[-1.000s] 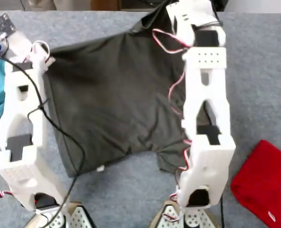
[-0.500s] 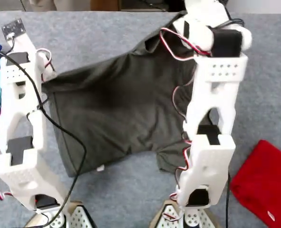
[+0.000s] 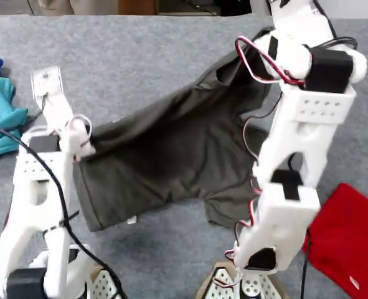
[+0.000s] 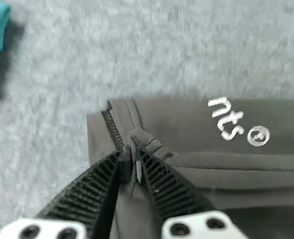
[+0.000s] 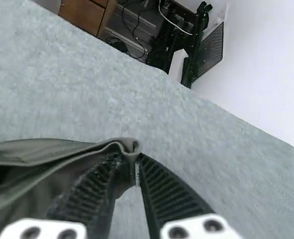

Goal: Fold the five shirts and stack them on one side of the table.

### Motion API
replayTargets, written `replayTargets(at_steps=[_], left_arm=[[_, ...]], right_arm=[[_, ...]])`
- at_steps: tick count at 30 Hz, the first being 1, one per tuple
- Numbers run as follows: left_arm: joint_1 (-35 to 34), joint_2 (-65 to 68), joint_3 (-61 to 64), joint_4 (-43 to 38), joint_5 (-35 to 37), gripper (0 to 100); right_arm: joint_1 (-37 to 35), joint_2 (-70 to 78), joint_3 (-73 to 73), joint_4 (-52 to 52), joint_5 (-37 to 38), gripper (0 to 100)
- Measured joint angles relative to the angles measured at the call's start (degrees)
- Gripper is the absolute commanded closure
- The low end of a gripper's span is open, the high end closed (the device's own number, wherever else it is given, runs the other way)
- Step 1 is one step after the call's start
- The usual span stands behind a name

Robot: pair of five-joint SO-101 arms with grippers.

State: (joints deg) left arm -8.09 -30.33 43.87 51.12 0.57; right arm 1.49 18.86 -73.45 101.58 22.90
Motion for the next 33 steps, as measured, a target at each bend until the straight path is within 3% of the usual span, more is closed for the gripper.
replayTargets(at_steps=[7, 12, 23, 33], left_arm=[[-1.4, -2.0, 1.6, 2.9, -3.1, 98], [-1.5, -2.2, 3.4, 6.9, -4.6, 98], [-1.5, -2.2, 8.6, 7.3, -9.8, 98], [1.2, -2.4, 13.5, 7.3, -11.9, 98]], right_arm=[[0.7, -17.8, 24.9, -0.4, 1.7, 99.3], [3.5, -30.2, 43.6, -6.0, 3.8, 99.3], [10.0, -60.0, 90.8, -19.8, 10.5, 99.3], [19.8, -72.8, 114.4, -23.2, 17.0, 99.3]])
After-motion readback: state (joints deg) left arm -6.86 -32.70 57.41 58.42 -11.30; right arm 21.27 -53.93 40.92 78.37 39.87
